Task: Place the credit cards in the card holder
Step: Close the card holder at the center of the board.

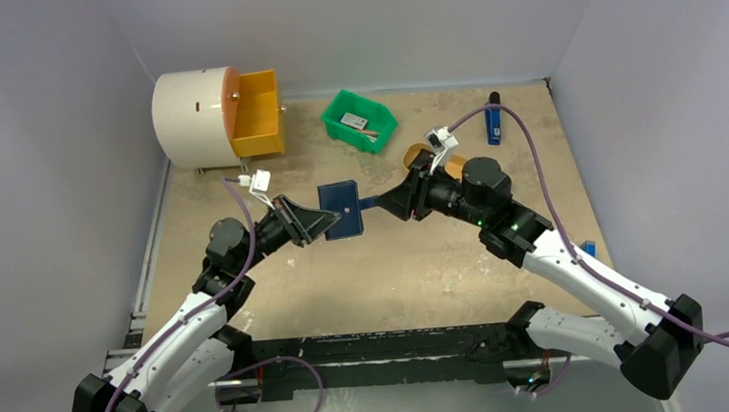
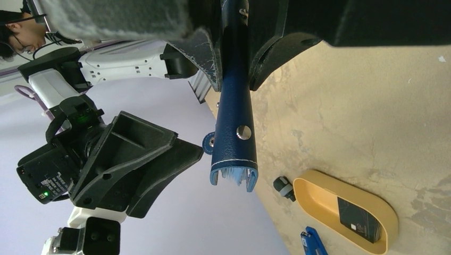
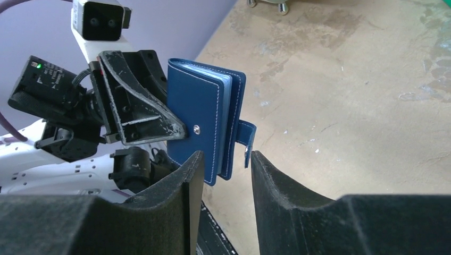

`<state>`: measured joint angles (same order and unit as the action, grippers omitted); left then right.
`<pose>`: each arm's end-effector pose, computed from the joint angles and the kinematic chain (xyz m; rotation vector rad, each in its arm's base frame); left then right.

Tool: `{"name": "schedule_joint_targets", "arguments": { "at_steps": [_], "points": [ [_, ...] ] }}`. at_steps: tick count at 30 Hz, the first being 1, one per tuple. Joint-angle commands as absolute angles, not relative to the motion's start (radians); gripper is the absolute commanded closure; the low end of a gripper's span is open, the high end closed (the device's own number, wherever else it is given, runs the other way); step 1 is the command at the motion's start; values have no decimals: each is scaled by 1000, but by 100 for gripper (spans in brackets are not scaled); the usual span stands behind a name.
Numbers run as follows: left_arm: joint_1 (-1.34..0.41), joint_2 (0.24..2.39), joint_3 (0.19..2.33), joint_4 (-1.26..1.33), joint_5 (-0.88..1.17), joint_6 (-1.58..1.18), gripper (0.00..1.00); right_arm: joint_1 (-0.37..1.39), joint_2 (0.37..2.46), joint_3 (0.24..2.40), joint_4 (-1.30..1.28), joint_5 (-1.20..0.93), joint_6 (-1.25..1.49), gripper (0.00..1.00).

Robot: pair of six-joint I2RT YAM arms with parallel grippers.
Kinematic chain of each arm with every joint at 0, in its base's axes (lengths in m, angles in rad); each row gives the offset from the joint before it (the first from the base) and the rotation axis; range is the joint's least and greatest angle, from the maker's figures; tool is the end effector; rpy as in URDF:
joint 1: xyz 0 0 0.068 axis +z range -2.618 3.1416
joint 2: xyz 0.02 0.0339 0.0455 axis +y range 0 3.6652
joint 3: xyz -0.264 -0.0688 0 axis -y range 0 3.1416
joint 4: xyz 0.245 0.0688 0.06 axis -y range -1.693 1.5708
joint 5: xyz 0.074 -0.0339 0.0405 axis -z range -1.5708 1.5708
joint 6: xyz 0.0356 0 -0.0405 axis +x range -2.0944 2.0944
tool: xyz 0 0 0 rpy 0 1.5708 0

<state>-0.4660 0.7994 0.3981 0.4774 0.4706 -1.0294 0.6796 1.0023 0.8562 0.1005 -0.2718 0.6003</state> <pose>0.1628 -0.0999 0.2703 -0.0489 1.7143 -1.5102 0.1785 0.1565 0.3547 -0.2961 1.7293 1.1834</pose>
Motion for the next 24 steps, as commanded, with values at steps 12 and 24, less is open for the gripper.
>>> {"name": "schedule_joint_targets", "arguments": {
  "at_steps": [12, 24],
  "points": [
    [-469, 759, 437, 547, 489, -1043, 100, 680, 1042, 913, 117, -289, 592, 79],
    [-469, 744, 441, 538, 474, -1050, 100, 679, 1038, 903, 117, -298, 573, 100]
  ]
}}
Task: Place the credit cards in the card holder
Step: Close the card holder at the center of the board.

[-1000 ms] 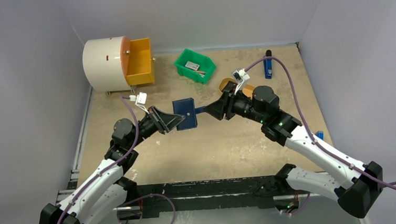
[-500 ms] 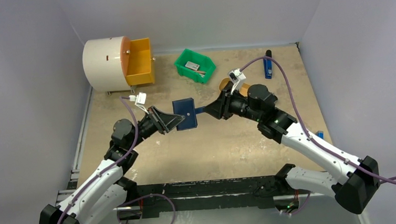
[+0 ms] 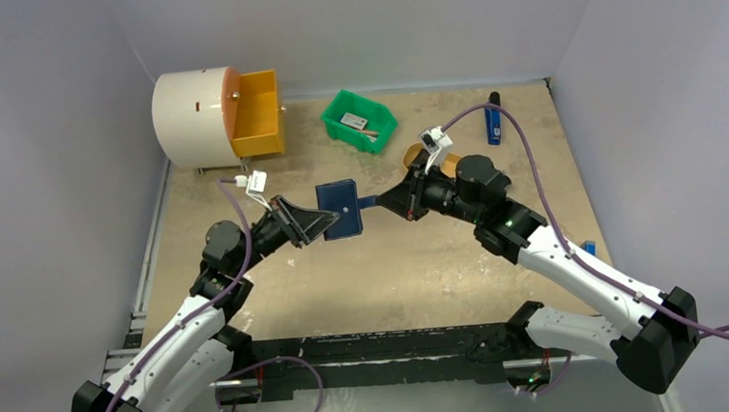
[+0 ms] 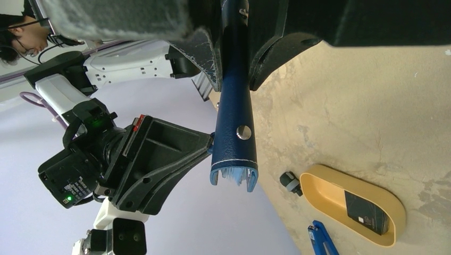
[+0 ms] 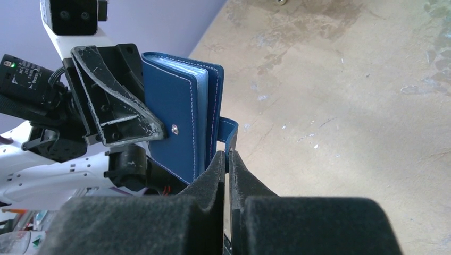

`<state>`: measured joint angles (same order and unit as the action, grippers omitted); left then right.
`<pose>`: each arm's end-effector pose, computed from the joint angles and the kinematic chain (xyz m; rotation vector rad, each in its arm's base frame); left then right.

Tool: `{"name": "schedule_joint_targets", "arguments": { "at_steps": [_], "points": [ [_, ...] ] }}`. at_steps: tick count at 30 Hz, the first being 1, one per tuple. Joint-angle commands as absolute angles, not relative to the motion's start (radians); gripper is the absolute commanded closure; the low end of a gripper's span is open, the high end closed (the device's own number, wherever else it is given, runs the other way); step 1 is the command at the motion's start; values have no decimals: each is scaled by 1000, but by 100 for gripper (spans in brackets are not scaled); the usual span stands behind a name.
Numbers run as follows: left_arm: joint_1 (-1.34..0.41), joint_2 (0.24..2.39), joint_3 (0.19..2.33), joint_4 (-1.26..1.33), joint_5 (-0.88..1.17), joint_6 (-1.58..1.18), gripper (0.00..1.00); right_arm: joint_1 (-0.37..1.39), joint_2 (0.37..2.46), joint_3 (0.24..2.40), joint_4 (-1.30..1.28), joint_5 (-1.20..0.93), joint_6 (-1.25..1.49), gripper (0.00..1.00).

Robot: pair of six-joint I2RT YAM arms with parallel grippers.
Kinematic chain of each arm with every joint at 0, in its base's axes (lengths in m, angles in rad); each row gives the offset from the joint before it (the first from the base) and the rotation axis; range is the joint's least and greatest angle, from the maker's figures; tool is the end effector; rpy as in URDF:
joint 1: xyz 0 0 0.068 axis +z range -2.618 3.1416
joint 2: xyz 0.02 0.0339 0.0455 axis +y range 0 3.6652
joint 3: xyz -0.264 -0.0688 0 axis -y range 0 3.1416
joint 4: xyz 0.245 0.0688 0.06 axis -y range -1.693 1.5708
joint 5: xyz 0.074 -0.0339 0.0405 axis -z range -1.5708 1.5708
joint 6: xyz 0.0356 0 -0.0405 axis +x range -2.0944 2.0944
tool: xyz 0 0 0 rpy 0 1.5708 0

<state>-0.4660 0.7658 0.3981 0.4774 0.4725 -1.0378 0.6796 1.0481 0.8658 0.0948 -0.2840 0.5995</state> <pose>0.1580 -0.0976 0.2760 -0.0393 1.6816 -1.5241 0.1865 0.1635 0.3474 -0.3051 1.7746 1.1810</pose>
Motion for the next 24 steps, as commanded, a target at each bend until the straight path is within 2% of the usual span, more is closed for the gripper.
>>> {"name": "schedule_joint_targets", "arguments": {
  "at_steps": [1, 9, 14, 18, 20, 24],
  "points": [
    [-469, 742, 443, 530, 467, -1046, 100, 680, 1031, 899, 121, -297, 568, 100],
    [-469, 765, 489, 479, 334, -1033, 100, 680, 961, 844, 98, -354, 506, 100],
    [-469, 799, 510, 484, 345, -1017, 100, 680, 927, 827, 111, -357, 534, 100],
    [-469, 806, 538, 448, 381, -979, 100, 679, 902, 825, 98, -337, 585, 70],
    [-469, 804, 548, 427, 399, -966, 100, 677, 891, 836, 90, -307, 597, 63],
    [-469, 797, 552, 416, 423, -952, 100, 658, 915, 880, 75, -296, 646, 59]
  ]
}}
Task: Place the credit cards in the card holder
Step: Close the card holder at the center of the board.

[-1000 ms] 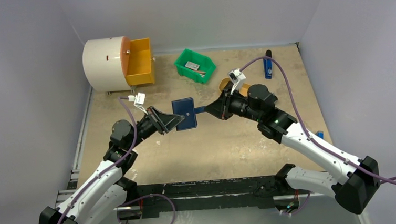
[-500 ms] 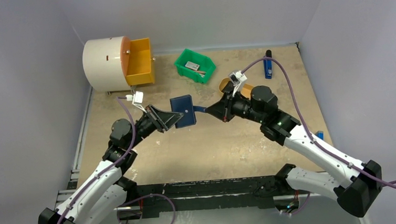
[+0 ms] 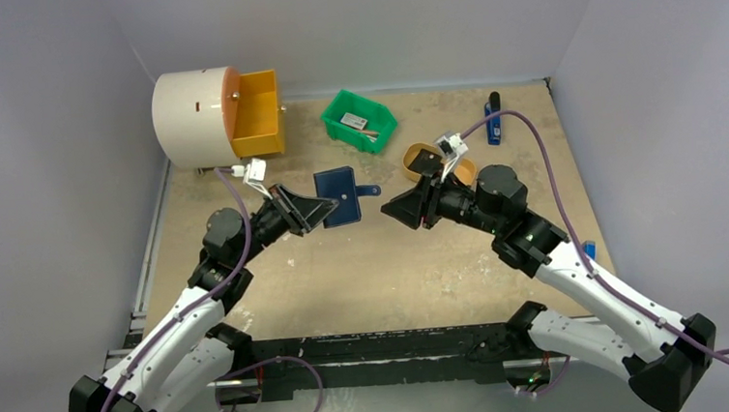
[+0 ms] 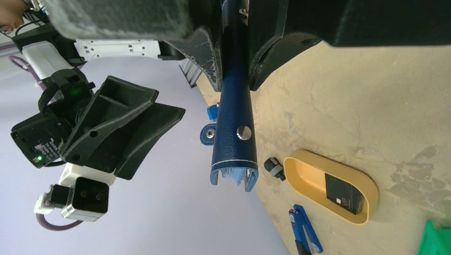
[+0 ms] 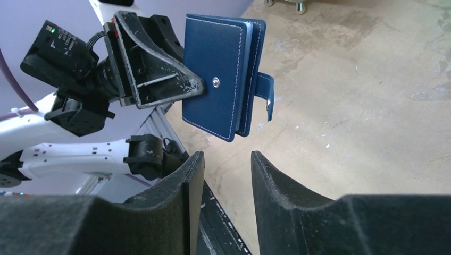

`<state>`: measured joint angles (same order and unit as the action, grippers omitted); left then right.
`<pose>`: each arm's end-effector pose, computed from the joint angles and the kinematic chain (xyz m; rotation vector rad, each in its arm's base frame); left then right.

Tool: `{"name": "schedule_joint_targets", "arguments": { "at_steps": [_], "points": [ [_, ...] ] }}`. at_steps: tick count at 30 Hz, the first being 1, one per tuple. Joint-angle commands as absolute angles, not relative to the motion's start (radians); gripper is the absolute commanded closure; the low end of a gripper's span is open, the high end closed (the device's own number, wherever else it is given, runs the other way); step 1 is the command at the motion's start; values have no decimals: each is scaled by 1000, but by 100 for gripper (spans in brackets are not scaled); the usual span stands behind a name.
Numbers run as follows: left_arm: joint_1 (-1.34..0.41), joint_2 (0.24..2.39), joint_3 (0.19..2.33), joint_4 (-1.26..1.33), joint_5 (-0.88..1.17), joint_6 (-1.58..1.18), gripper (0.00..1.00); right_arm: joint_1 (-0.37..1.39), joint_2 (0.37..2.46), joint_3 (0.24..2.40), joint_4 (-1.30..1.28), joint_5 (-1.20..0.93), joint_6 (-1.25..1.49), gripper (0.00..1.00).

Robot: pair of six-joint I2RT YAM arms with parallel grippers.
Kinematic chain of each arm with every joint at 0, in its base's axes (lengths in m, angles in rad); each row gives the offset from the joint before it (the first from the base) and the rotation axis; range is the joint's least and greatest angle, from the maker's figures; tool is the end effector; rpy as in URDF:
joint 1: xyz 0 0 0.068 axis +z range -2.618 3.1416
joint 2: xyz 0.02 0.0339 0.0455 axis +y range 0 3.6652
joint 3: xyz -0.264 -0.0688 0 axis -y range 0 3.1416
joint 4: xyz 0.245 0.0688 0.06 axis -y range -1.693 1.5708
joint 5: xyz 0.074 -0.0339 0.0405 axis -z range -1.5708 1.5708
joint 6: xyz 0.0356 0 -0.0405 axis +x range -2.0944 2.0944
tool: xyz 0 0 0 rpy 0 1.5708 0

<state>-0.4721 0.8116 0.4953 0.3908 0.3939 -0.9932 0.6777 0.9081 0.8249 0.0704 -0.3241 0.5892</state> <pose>0.1687 -0.1015 0.2938 -0.0825 1.6888 -1.4364 0.1600 0.1433 0.3597 -0.3504 1.6914 1.2212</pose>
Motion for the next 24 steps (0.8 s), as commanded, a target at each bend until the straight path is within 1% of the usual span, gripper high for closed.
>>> {"name": "schedule_joint_targets", "arguments": {
  "at_steps": [1, 11, 20, 24],
  "points": [
    [-469, 795, 552, 416, 428, -952, 100, 649, 929, 892, 68, -298, 659, 58],
    [-469, 771, 543, 422, 442, -961, 100, 615, 1034, 948, 83, -362, 678, 59],
    [-469, 752, 534, 414, 443, -963, 100, 612, 1043, 934, 115, -379, 695, 67],
    [-469, 750, 532, 418, 439, -970, 100, 612, 1050, 934, 119, -385, 702, 69]
  ]
}}
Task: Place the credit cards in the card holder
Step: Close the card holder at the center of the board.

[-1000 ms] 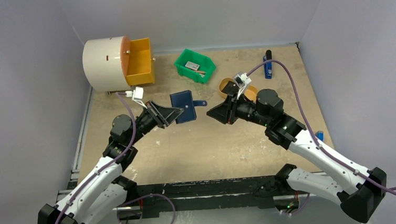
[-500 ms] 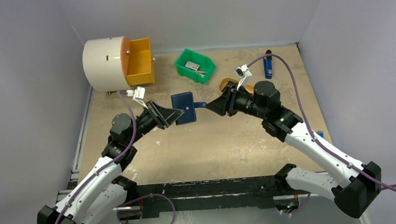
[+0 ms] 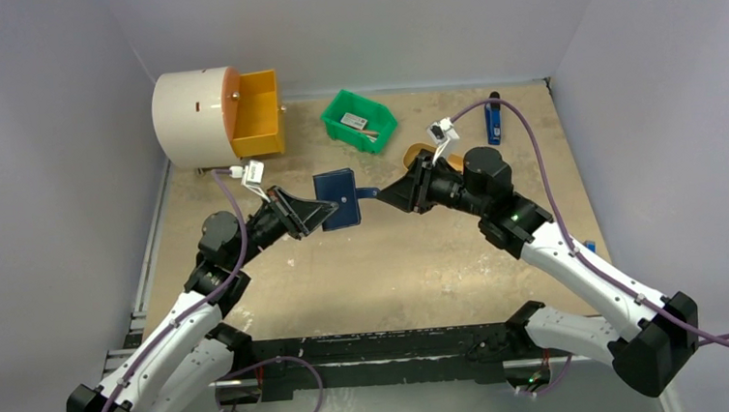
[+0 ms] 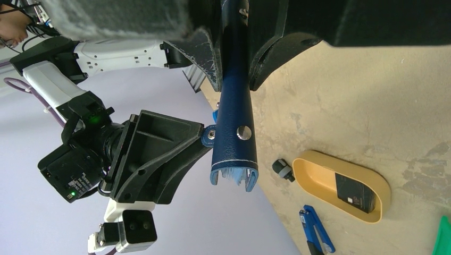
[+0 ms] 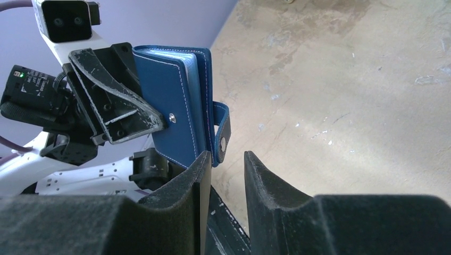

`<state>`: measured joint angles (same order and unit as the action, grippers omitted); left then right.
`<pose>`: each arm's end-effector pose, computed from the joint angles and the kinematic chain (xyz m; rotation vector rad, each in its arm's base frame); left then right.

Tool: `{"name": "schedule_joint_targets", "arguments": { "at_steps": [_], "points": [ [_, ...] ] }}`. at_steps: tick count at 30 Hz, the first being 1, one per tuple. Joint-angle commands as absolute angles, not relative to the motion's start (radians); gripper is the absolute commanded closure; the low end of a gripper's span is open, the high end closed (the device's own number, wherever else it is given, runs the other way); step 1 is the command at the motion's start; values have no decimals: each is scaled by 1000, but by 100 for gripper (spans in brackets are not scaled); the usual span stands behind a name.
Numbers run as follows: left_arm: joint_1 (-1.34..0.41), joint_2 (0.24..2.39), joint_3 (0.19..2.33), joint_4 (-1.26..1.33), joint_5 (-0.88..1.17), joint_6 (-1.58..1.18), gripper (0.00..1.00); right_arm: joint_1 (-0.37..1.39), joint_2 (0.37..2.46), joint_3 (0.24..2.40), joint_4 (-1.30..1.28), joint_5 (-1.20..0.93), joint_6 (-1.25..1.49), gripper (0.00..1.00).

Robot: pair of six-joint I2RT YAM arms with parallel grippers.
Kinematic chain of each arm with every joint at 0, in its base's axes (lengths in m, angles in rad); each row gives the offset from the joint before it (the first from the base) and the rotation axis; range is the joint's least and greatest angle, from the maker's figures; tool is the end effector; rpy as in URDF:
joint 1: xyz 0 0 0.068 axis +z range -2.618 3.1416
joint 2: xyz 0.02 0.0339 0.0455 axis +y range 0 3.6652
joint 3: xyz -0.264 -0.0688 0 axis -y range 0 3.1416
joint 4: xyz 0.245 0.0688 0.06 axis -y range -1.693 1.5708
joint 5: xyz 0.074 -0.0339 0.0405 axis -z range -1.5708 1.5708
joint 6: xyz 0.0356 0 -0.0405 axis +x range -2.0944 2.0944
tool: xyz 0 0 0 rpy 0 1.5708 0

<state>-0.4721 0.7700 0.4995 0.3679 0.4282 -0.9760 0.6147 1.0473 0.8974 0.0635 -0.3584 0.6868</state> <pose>0.1611 -0.0989 0.3000 -0.0279 1.6708 -1.4514 0.1939 0.1522 0.3556 -0.2331 1.8030 1.2548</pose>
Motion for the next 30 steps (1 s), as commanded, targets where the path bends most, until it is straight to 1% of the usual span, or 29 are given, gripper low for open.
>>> {"name": "schedule_joint_targets", "arguments": {
  "at_steps": [1, 14, 30],
  "points": [
    [-469, 750, 530, 421, 439, -972, 100, 612, 1051, 934, 122, -386, 703, 69],
    [-469, 762, 528, 434, 443, -979, 100, 611, 1060, 944, 134, -381, 705, 70],
    [-469, 768, 526, 436, 442, -980, 100, 606, 1073, 951, 144, -411, 699, 82]
  ]
}}
